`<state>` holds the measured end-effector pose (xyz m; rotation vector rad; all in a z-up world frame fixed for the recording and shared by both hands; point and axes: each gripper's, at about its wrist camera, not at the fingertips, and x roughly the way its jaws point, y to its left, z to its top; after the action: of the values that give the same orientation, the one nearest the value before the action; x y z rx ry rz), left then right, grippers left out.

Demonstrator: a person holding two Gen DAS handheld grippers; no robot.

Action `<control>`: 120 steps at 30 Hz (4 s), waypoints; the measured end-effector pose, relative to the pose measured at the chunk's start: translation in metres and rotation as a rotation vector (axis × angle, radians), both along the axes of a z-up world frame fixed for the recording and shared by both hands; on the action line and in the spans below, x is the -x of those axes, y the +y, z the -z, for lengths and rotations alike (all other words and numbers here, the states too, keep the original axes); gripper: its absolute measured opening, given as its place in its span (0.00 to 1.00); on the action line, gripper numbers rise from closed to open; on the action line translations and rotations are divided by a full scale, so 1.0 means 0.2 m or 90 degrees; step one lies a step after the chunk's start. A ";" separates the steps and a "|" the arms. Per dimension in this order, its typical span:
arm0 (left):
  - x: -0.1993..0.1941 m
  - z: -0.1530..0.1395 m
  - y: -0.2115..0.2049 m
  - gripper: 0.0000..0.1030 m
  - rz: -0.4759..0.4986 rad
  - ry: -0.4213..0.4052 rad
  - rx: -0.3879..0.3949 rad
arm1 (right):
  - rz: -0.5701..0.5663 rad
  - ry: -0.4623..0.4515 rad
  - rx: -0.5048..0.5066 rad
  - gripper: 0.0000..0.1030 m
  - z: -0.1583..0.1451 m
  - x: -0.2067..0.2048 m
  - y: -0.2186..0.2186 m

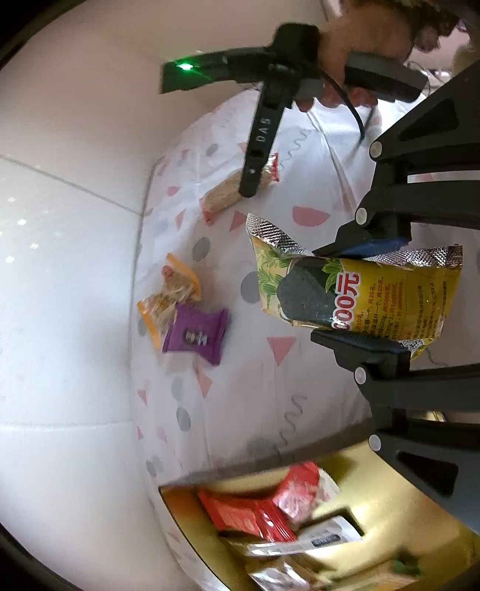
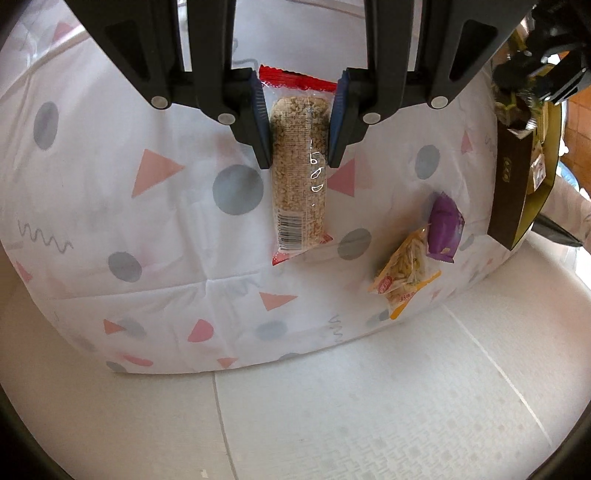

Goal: Organize snacks
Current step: 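Carry the yellow chip bag over the gold tray with the left tool, then open the left tool over the tray while the right tool lowers the sesame bar into it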

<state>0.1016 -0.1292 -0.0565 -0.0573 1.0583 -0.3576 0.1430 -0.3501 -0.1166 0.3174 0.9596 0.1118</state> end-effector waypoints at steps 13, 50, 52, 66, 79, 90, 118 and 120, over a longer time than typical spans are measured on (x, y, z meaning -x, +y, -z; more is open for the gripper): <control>0.04 -0.17 0.43 0.33 -0.114 -0.012 0.137 | 0.056 0.005 -0.044 0.29 0.02 0.08 0.00; -0.04 -0.02 1.20 0.39 -0.328 0.080 0.037 | 0.019 -0.065 0.006 0.29 -0.17 0.27 0.24; -0.06 -0.01 1.21 0.43 -0.339 0.082 0.041 | 0.020 -0.064 0.006 0.29 -0.18 0.28 0.25; -0.05 0.15 1.14 0.42 -0.322 0.100 -0.102 | 0.029 -0.066 0.000 0.29 -0.19 0.32 0.24; 0.12 0.08 1.12 0.41 -0.307 0.055 -0.023 | -0.025 -0.090 -0.023 0.29 -0.27 0.32 0.35; 0.10 0.07 1.16 0.53 -0.339 0.066 0.003 | -0.170 -0.112 -0.050 0.29 -0.40 0.33 0.67; 0.36 -0.08 1.13 0.72 -0.340 0.047 -0.015 | -0.443 0.015 0.016 0.29 -0.21 0.26 1.39; 0.36 -0.08 1.13 0.72 -0.342 0.045 -0.018 | -0.446 0.027 0.033 0.29 -0.18 0.24 1.41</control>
<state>0.0304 0.0971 -0.0407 -0.3244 1.0728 0.1466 0.0952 -0.0671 -0.0803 -0.0769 1.0807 0.7196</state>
